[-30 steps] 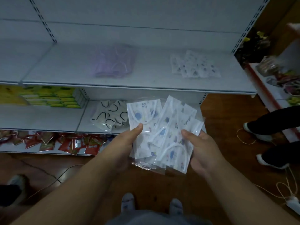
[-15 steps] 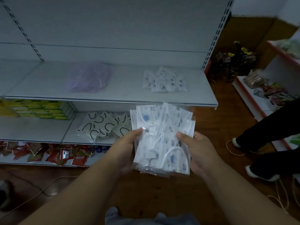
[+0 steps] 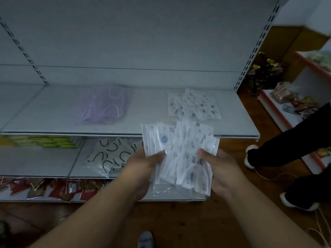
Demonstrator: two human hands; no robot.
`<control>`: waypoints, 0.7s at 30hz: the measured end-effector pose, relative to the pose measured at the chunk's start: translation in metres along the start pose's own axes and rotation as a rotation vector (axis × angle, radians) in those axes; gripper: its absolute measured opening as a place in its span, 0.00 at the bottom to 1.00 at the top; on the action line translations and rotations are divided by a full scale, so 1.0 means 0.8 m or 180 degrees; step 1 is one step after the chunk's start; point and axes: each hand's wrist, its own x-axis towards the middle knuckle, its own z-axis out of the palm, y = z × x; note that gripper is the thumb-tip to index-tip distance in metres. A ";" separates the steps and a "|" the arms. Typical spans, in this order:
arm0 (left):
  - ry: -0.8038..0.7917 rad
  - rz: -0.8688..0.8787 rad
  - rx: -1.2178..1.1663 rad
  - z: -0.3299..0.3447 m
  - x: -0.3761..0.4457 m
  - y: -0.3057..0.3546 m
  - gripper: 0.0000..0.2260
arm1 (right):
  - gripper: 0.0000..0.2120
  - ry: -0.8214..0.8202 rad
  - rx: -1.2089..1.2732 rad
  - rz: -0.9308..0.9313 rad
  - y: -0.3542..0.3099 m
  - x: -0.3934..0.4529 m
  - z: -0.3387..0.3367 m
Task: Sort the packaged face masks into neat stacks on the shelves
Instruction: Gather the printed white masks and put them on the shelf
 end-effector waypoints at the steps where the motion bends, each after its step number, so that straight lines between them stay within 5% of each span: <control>1: -0.0029 0.0071 0.0093 -0.001 0.010 0.007 0.15 | 0.11 0.0038 0.0006 -0.0043 -0.004 0.007 0.005; 13: -0.0321 0.0065 0.0152 0.091 0.132 0.074 0.07 | 0.06 0.0657 -0.0629 -0.0544 -0.110 0.128 -0.021; 17: 0.0056 0.0418 0.0670 0.141 0.193 0.101 0.10 | 0.04 0.0800 -0.1235 -0.0717 -0.166 0.202 -0.038; 21: 0.0580 0.0722 0.1561 0.176 0.254 0.119 0.03 | 0.05 0.0759 -0.1790 -0.0918 -0.210 0.267 -0.042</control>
